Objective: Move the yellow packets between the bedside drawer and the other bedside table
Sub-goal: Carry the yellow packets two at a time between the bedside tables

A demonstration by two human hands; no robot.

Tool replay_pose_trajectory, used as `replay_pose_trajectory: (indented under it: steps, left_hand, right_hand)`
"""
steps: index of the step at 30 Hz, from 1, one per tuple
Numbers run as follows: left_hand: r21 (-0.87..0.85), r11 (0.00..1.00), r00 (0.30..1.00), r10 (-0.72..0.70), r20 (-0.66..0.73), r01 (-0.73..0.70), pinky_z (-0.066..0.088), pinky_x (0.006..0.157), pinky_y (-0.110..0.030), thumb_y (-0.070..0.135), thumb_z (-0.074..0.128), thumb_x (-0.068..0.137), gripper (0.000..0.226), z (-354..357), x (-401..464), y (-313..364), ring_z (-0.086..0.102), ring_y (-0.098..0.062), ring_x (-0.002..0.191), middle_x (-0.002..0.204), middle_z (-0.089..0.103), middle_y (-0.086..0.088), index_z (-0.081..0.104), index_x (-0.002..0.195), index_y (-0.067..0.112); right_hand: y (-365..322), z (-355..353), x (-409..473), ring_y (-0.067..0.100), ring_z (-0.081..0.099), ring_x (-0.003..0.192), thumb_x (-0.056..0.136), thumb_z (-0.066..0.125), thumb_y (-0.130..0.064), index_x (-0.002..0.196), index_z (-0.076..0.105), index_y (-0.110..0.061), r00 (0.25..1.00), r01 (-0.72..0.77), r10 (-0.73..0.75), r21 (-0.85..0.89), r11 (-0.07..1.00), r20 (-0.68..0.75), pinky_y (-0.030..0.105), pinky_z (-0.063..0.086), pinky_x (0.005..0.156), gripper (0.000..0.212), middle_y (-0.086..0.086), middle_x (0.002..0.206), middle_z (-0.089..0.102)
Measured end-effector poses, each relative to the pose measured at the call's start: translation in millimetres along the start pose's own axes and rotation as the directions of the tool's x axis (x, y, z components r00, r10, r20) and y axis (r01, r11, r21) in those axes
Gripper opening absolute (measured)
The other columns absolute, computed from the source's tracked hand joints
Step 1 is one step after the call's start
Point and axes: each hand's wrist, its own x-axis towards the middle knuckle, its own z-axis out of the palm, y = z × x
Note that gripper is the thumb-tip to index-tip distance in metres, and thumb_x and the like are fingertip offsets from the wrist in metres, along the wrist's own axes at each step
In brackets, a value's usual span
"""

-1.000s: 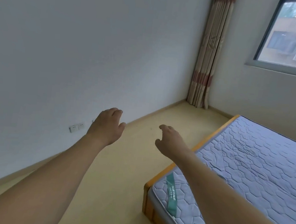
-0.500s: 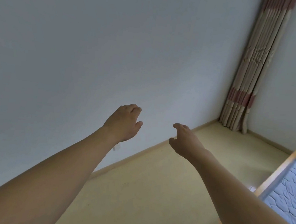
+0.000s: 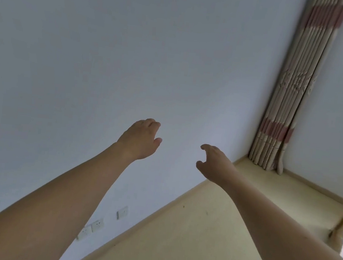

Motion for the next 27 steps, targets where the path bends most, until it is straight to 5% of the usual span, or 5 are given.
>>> replay_pose_trajectory:
  steps: [10, 27]
  left_hand:
    - [-0.066, 0.985, 0.986, 0.163, 0.023, -0.161, 0.029, 0.113, -0.037, 0.035, 0.04, 0.102, 0.054, 69.6, 219.3, 6.1, 0.028, -0.026, 0.142, 0.157, 0.029, -0.005, 0.031, 0.149, 0.012]
    - [-0.122, 0.868, 0.876, 0.481, -0.037, -0.481, 0.03, 0.109, -0.035, 0.032, 0.042, 0.102, 0.052, 187.0, 628.7, 206.2, 0.032, -0.024, 0.139, 0.155, 0.032, -0.004, 0.033, 0.148, 0.011]
  right_hand:
    - [68.8, 3.8, 171.2, 0.023, 0.052, 0.119, 0.091, 0.051, -0.018, 0.146, 0.036, -0.015, 0.984, -0.17, 0.17, -0.002, 0.985, -0.062, 0.032, 0.046, 0.087, 0.057, 0.005, 0.143, 0.044]
    - [352.5, -112.4, 462.2, 0.028, 0.043, 0.13, 0.086, 0.053, -0.014, 0.14, 0.043, -0.01, 0.876, -0.419, 0.421, 0.063, 0.906, -0.235, 0.039, 0.039, 0.103, 0.056, 0.011, 0.143, 0.045]
